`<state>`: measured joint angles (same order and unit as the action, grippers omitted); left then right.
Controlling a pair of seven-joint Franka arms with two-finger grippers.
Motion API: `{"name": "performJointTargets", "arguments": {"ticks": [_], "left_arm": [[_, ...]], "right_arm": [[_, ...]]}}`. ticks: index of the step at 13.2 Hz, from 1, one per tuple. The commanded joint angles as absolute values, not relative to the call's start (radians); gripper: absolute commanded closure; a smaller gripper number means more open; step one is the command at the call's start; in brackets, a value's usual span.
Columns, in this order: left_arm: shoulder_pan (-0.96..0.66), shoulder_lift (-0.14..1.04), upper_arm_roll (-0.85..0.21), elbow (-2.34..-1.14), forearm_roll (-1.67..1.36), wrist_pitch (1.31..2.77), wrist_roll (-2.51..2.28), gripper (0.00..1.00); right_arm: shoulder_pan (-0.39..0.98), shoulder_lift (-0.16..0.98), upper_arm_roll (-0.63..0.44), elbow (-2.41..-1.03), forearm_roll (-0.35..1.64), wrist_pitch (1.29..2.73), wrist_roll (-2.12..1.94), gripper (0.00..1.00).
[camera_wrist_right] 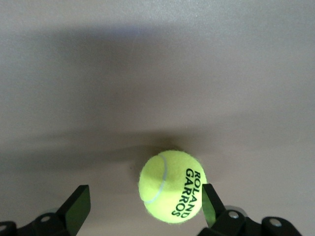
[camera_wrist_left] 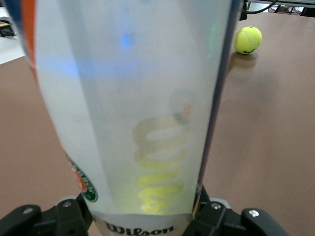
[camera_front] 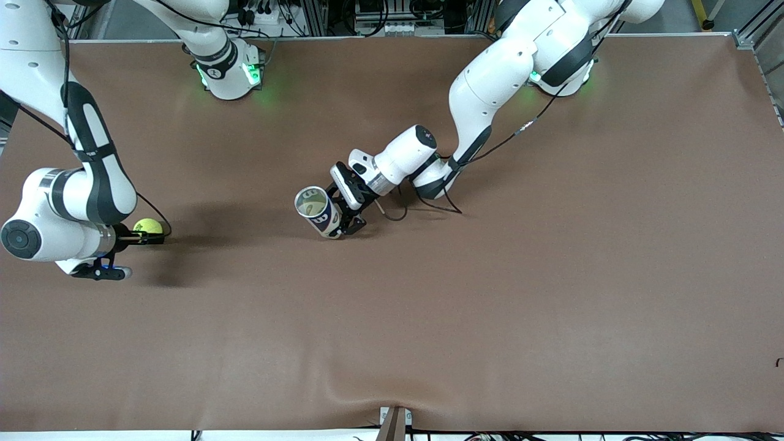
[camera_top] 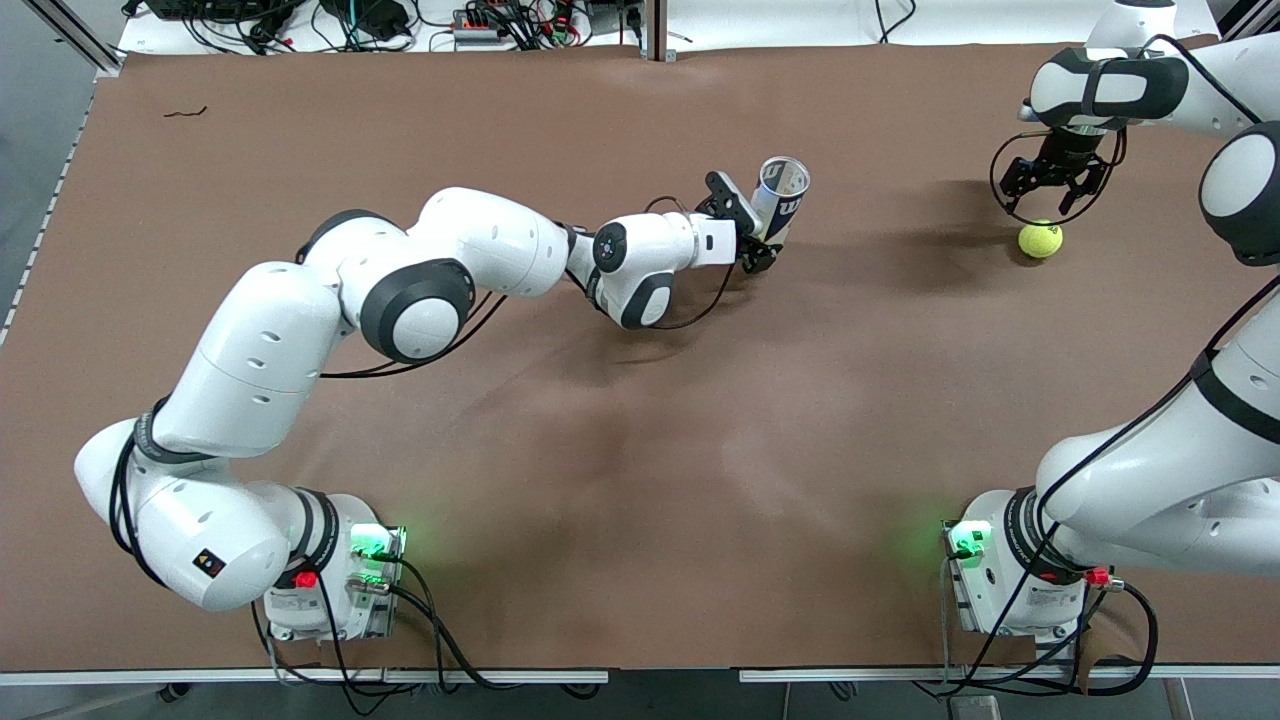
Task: Insert tennis ball vertically with right arm
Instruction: 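Grasp the second tennis ball with the right gripper and lift it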
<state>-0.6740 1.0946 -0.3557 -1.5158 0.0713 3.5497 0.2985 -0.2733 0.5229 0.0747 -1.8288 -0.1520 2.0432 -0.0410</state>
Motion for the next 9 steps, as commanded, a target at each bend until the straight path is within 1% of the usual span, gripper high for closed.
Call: {"name": "performJointTargets", "arguments": {"ticks": [1, 4, 7, 8, 9], "left_arm": [[-0.675, 1.095, -0.354, -1.508, 0.086, 3.557, 0.301, 0.23], [-0.673, 1.095, -0.354, -1.509, 0.086, 3.559, 0.301, 0.23], [-0.673, 1.095, -0.354, -1.511, 0.086, 3.559, 0.301, 0.23], [-0.673, 1.095, -0.354, -1.511, 0.086, 3.559, 0.301, 0.23], [-0.673, 1.095, -0.354, -1.509, 0.084, 3.559, 0.301, 0.23]], "right_arm": [[-0.328, 0.485, 0.097, -1.888, -0.198, 2.059, -0.051, 0.00], [-0.334, 0.486, 0.097, -1.939, -0.198, 2.133, -0.051, 0.00], [-0.342, 0.489, 0.098, -1.970, -0.198, 2.154, -0.048, 0.00], [-0.342, 0.489, 0.098, -1.977, -0.198, 2.169, -0.049, 0.17], [-0.342, 0.491, 0.098, -1.977, -0.198, 2.171, -0.051, 0.52]]}}
